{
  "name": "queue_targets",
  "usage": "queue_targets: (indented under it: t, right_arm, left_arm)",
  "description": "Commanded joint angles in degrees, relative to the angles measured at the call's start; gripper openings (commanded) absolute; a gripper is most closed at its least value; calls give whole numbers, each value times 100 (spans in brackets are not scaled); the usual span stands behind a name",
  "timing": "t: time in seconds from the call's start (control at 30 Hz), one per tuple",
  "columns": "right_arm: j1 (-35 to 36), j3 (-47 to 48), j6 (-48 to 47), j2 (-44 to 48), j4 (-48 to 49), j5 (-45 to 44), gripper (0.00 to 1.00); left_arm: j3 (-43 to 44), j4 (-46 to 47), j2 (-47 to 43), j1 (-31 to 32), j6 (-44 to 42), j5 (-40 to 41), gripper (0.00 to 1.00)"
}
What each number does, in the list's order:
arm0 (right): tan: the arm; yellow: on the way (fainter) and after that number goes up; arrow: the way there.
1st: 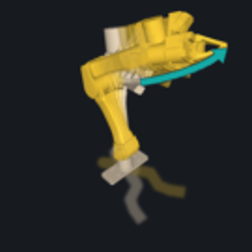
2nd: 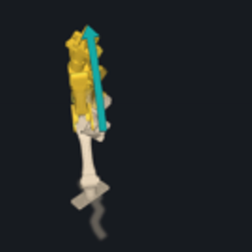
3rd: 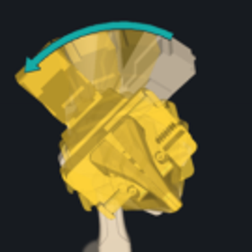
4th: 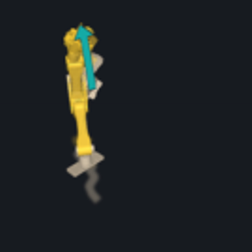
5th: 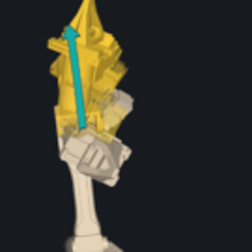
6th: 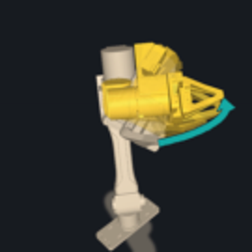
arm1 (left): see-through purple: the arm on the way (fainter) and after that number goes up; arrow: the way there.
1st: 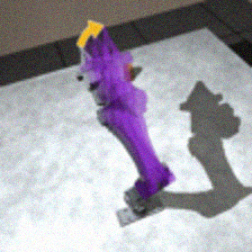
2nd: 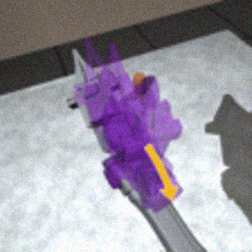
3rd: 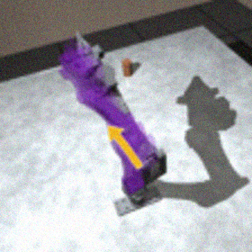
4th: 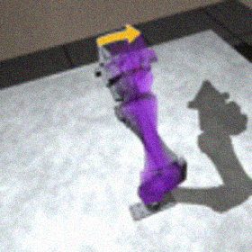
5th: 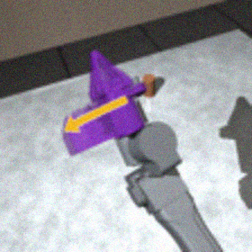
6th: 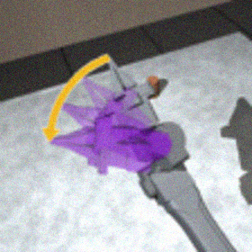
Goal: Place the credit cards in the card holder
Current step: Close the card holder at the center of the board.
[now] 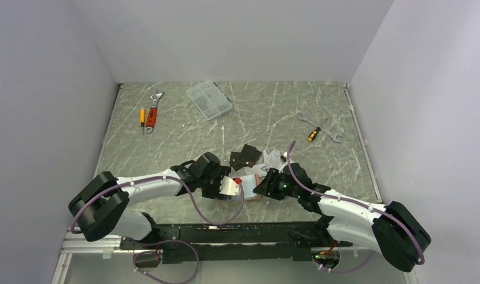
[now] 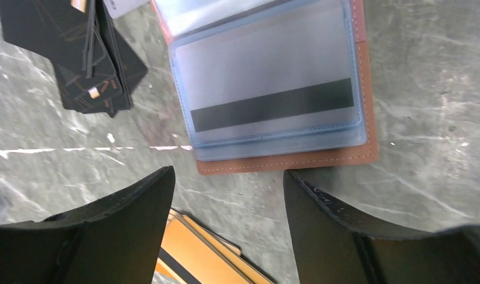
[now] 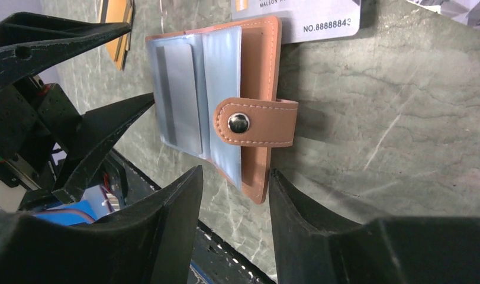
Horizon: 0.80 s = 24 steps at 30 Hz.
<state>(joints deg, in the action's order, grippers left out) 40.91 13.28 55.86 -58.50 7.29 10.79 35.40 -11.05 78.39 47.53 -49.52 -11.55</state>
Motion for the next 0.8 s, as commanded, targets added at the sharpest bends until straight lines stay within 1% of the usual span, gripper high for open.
queue_targets:
  t: [0.0, 0.07, 0.2, 0.37, 0.43, 0.47, 0.57, 0.63, 0.67, 0.7, 0.77]
  right_arm:
    - [-9, 235, -131, -11, 300, 23, 48]
    - [-11, 289, -151, -68, 308, 58, 48]
    - [9, 389, -235, -182, 319, 83, 46]
    - [75, 435, -283, -364, 379, 9, 36]
    - [130, 487, -314, -465, 335, -40, 31]
    - [179, 524, -327, -519, 282, -86, 26]
    - [279, 607, -355, -732, 168, -179, 17]
    - [303, 651, -348, -859, 75, -231, 10]
    - [311, 662, -347, -878, 14, -268, 5]
    - [313, 673, -347, -890, -53, -310, 2]
    - [317, 678, -356, -892, -155, -359, 1]
  left_arm:
    - [-173, 539, 253, 131, -477, 577, 72]
    - [-163, 539, 254, 144, -403, 456, 71]
    - [-181, 587, 185, 180, -234, 457, 68]
    - [179, 158, 79, 193, 125, 319, 61]
    - [384, 16, 57, 192, 336, 200, 61]
    - [483, -17, 83, 187, 504, 157, 61]
    - [728, -148, 203, 200, 980, -263, 60]
    - [773, -174, 264, 251, 1013, -322, 60]
    - [761, -147, 266, 258, 973, -286, 60]
    - [771, -137, 246, 259, 962, -234, 60]
    - [835, -219, 218, 257, 982, -234, 60]
